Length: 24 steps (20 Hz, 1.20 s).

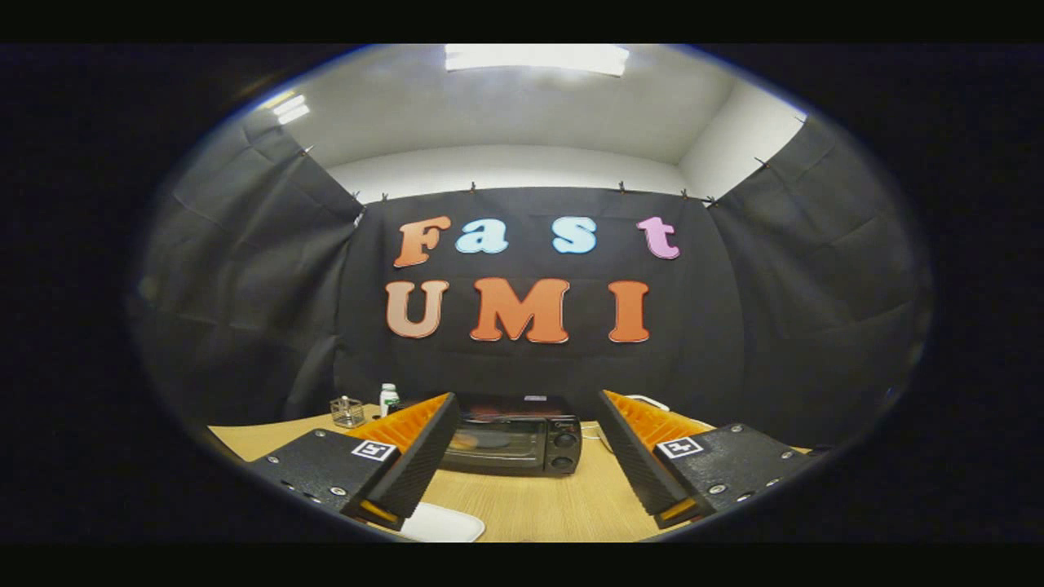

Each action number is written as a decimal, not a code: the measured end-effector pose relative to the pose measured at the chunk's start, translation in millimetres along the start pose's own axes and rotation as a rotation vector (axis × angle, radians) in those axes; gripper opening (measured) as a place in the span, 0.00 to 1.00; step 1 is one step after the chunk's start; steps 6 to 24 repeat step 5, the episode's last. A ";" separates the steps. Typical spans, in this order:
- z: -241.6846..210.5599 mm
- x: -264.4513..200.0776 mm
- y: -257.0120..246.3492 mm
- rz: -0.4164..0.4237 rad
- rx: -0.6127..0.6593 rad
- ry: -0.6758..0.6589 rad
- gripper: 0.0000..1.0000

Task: Open the toaster oven, put the food inside, and close the toaster oven door.

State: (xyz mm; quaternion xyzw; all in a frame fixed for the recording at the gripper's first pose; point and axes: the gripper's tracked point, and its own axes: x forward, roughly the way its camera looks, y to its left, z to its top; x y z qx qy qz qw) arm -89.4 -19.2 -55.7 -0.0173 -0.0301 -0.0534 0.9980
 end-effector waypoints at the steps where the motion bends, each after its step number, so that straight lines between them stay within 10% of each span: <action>1: -1.9 -0.4 1.8 -0.001 -0.004 0.003 1.00; 24: -7.2 -0.9 10.1 0.020 0.004 0.012 1.00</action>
